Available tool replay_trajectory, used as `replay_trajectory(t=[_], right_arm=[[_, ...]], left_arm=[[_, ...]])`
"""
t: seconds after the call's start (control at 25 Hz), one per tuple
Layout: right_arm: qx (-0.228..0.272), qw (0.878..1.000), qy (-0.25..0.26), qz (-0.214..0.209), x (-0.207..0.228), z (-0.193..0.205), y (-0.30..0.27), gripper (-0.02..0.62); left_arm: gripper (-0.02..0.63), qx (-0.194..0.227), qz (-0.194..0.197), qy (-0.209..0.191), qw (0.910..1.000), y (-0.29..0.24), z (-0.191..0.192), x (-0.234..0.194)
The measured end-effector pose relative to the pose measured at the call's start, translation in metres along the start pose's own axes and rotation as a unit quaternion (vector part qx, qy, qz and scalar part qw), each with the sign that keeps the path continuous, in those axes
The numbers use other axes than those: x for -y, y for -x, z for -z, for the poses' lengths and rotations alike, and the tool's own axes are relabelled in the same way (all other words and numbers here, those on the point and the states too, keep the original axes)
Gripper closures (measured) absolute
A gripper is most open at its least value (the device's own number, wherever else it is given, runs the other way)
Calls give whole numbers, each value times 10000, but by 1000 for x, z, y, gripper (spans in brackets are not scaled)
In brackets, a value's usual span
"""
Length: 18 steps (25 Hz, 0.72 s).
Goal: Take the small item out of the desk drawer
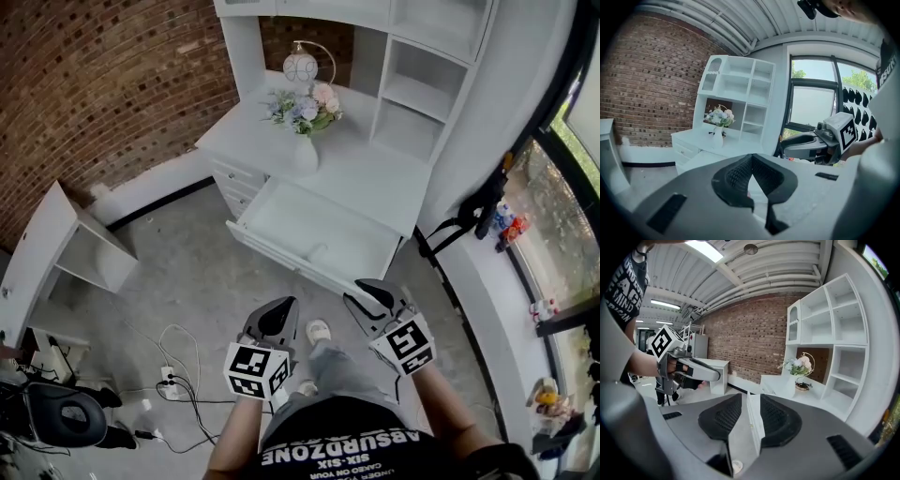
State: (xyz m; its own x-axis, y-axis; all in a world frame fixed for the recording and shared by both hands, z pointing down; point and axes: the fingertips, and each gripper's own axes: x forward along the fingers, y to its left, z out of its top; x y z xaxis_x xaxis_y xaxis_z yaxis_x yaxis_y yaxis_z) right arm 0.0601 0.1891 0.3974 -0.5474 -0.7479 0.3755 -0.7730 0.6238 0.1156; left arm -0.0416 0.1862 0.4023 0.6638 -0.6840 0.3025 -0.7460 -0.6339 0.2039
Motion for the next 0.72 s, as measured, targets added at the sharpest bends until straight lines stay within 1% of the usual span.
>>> replay_trajectory(t=[0.04, 0.28, 0.48, 0.72], right_arm=[[-24, 10000, 7, -26, 3, -1, -6, 468], [-90, 9995, 205, -215, 24, -7, -41, 424], [-183, 9983, 370, -414, 40, -12, -67, 407], [-397, 9948, 609, -716, 51, -13, -99, 402]], left_arm=[[600, -2, -19, 5, 10000, -3, -2, -6], [600, -16, -126, -3, 9999, -23, -12, -38], [600, -22, -166, 19, 9999, -41, -21, -61], [600, -38, -190, 63, 9998, -63, -29, -84]])
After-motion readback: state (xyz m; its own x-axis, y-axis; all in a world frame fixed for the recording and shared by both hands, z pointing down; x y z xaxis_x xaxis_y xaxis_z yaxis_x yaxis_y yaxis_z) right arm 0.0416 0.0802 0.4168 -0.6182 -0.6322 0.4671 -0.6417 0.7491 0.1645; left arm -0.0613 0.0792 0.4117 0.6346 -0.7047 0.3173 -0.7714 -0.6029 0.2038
